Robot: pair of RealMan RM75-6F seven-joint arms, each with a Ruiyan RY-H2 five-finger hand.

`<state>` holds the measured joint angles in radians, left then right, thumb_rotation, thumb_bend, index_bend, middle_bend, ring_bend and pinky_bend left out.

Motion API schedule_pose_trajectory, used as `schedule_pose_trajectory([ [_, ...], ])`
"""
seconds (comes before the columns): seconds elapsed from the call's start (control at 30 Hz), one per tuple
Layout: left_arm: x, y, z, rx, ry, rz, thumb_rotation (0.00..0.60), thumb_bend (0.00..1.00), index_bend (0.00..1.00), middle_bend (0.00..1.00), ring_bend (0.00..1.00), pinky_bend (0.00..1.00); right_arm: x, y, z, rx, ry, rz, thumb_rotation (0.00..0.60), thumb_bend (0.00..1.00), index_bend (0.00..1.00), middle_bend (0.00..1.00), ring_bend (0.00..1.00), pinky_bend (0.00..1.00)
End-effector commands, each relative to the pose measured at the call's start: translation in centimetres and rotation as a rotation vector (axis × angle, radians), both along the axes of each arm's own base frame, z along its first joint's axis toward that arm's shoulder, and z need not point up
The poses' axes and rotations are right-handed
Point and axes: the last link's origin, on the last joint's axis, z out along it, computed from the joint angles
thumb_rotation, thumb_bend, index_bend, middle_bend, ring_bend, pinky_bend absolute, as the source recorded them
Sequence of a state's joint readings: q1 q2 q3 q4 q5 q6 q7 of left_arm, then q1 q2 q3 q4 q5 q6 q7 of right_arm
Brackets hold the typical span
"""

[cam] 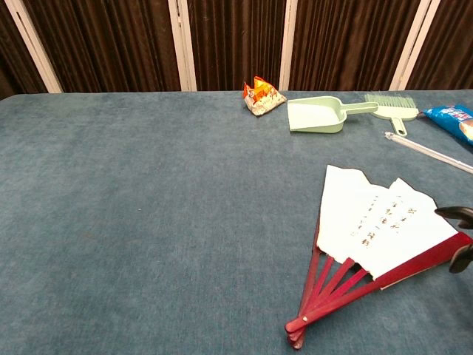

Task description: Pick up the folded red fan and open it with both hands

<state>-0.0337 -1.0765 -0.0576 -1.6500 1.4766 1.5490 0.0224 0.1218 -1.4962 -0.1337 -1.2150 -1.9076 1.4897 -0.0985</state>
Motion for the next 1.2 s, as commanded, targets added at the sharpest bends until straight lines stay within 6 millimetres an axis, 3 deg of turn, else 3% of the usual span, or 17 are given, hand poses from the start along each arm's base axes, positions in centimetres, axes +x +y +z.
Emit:
schedule_pose_trajectory([
  [0.03,0.0,0.0,0.0,0.000,-0.001,0.003,0.600,0.21,0.00,0.00,0.00,0.15,0.1,-0.2,-1.0,-0.005,0.002,0.013,0.600,0.11,0.40,0.07,0.17,0.17],
  [0.97,-0.2,0.3,0.0,0.005,-0.003,0.020,0.600,0.21,0.00,0.00,0.00,0.15,1.5,-2.6,-4.9,-0.046,-0.048,0.047,0.600,0.16,0.40,0.07,0.20,0.17],
  [1.2,-0.3,0.4,0.0,0.006,-0.006,0.027,0.600,0.21,0.00,0.00,0.00,0.15,2.0,-2.8,-5.7,-0.044,-0.059,0.060,0.600,0.24,0.43,0.08,0.21,0.17],
])
